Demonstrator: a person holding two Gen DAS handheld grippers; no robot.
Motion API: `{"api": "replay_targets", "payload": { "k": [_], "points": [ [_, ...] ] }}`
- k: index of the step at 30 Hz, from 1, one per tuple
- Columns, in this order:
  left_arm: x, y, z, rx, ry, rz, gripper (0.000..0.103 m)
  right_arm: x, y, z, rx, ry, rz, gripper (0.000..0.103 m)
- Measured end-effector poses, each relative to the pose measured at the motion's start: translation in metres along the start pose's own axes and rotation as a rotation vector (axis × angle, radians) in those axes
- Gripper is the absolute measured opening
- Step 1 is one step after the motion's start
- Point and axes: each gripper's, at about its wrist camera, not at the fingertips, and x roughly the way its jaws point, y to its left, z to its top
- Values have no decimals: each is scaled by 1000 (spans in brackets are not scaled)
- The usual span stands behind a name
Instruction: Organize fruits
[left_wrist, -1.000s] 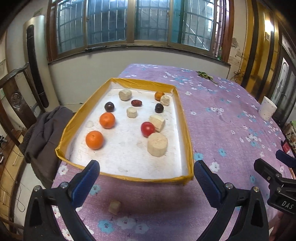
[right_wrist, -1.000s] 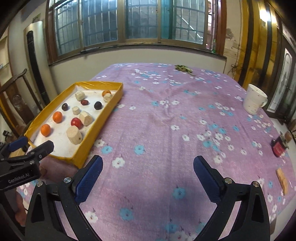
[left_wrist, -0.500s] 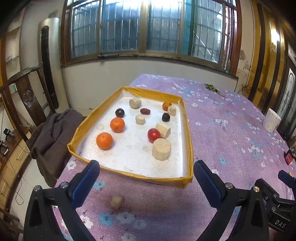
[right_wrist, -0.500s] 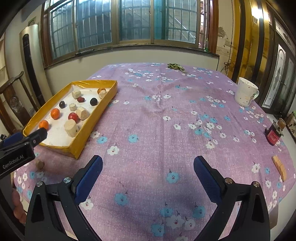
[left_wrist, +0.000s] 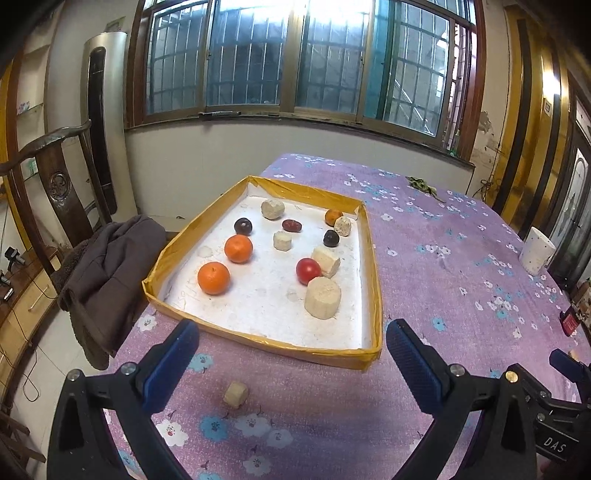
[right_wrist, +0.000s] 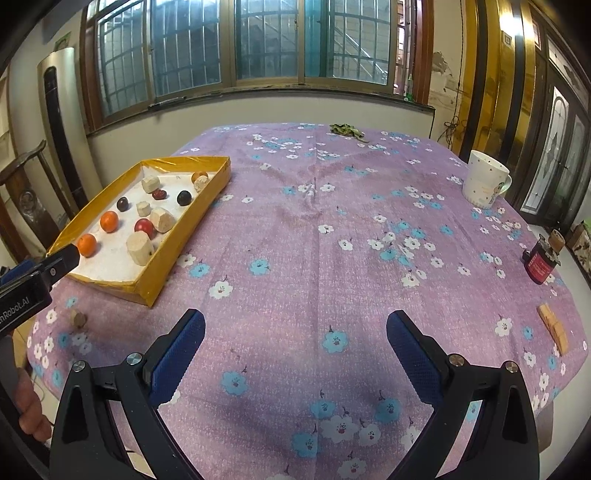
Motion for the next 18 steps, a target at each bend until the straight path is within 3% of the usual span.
{"api": "replay_targets", "payload": {
  "k": [18],
  "points": [
    [5, -2, 2, 25, 3, 11, 102, 3, 0, -1, 11, 20, -5, 99]
  ]
}}
